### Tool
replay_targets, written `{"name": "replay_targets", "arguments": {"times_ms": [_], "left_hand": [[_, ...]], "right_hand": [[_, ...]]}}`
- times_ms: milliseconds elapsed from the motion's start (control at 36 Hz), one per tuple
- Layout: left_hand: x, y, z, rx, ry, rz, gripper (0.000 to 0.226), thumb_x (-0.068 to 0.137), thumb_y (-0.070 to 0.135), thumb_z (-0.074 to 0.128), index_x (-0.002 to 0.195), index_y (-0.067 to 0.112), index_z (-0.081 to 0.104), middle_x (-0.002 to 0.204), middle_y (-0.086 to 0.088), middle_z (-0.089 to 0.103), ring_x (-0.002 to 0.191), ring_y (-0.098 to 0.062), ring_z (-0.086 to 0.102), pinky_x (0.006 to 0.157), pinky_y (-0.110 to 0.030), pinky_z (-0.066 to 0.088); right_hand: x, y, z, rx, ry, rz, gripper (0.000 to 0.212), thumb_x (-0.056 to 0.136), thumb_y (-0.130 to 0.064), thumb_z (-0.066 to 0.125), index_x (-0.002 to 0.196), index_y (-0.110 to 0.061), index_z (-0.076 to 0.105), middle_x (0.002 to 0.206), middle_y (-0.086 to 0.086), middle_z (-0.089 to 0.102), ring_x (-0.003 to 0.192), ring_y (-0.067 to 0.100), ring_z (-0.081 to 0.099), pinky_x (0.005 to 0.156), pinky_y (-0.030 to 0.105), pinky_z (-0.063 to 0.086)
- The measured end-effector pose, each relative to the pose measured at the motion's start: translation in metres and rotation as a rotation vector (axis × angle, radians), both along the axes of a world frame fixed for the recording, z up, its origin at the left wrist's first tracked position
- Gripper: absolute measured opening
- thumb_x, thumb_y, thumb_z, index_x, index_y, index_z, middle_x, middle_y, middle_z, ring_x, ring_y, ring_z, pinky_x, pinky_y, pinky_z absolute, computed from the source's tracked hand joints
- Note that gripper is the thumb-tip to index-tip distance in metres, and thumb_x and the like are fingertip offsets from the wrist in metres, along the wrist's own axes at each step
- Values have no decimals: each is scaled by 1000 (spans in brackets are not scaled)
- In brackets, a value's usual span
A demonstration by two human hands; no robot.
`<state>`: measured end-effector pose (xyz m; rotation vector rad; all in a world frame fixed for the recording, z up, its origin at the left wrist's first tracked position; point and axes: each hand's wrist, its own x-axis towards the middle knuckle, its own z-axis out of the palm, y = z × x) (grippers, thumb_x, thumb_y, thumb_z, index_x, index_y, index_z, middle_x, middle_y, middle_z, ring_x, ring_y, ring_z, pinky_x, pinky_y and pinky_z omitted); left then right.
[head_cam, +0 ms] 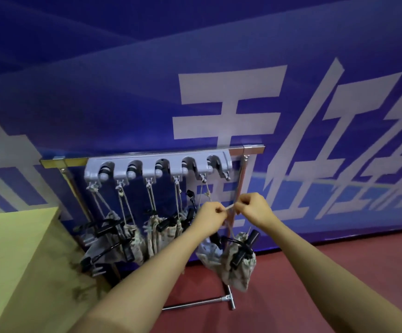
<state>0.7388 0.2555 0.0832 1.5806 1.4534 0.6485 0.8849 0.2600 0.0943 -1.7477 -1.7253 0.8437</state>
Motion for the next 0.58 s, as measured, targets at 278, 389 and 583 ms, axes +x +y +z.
{"name": "replay_targets", "arguments": {"times_ms": [278,389,583], "left_hand": [[29,52,-11,60,-60,356,16,94,13,53,81,10,63,67,-2,62,65,-20,59,61,-29,48],[36,75,-6,88,-58,434,17,94,12,52,83,8,64,67,0,61,57,-7,55,52,-13,43],[48,86,-17,61,43,450,19,94,8,49,79,10,62,75,-8,61,67,-18,54,55,-23,38]], "right_hand": [[15,75,-2,32,79,175,21,93,-10,49,75,-4,58,56,0,44,52,14,36,53,27,30],[12,96,-7,97,155,138,22,94,-11,49,82,5,58,61,3,47,54,13,37,53,25,32],[16,112,-27,60,143,137,25,95,-14,47,71,-8,46,61,0,43,55,14,34,55,29,30]]}}
